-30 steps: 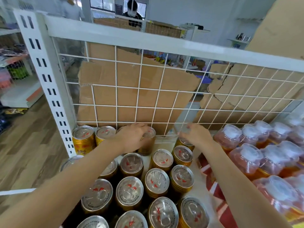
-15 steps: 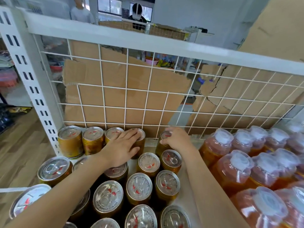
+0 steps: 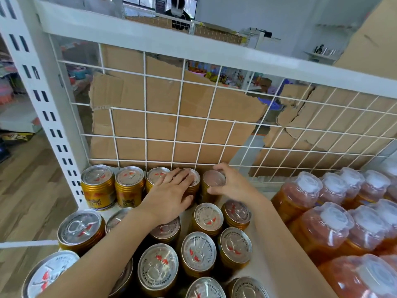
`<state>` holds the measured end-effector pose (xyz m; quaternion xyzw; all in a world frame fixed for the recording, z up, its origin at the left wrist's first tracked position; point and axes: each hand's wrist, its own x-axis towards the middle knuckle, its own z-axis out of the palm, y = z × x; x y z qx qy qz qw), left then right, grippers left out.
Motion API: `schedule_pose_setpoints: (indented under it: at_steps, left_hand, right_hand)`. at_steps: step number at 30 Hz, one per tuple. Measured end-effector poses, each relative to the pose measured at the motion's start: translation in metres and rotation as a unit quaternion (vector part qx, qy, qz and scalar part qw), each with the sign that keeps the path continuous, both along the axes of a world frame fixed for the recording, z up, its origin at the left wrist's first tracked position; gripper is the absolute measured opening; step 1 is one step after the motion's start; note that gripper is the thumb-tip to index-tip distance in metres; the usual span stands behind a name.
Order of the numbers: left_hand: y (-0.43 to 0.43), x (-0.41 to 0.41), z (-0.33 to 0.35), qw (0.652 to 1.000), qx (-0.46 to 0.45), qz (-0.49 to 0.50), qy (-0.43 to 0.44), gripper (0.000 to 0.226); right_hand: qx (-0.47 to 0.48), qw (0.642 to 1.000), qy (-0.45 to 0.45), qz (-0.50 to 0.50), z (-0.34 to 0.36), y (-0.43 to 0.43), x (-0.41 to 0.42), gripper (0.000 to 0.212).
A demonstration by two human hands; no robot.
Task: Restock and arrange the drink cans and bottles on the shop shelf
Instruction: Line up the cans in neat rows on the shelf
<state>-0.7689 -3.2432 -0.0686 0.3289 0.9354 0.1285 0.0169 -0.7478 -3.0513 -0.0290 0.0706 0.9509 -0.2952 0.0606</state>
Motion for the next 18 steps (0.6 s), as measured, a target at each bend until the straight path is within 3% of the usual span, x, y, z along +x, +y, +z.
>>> schedule_pose_setpoints:
  at_steps: [2, 6, 12, 16, 18]
  left_hand:
    - [0.000, 0.000, 0.000, 1.000, 0.004, -0.002, 0.002, 0.090]
    - [0.000, 0.000, 0.001, 1.000, 0.003, 0.000, 0.007, 0.064]
    - [-0.001, 0.002, 0.001, 1.000, 0.006, -0.004, 0.005, 0.088]
    - [0.000, 0.002, 0.003, 1.000, 0.003, 0.000, 0.008, 0.061]
    - [0.000, 0.003, 0.003, 1.000, 0.004, 0.000, 0.007, 0.057]
  right_hand:
    - [0.022, 0.999, 0.017, -0.034, -0.003, -0.004, 0.001, 0.070]
    - [0.036, 0.996, 0.054, -0.061, -0.008, -0.002, -0.001, 0.054]
    - [0.033, 0.999, 0.043, 0.003, -0.007, 0.008, 0.001, 0.066]
    - [-0.006, 0.998, 0.066, -0.018, -0.013, 0.006, 0.001, 0.067]
    - [-0.002, 0.994, 0.093, -0.051, -0.013, 0.002, 0.001, 0.070]
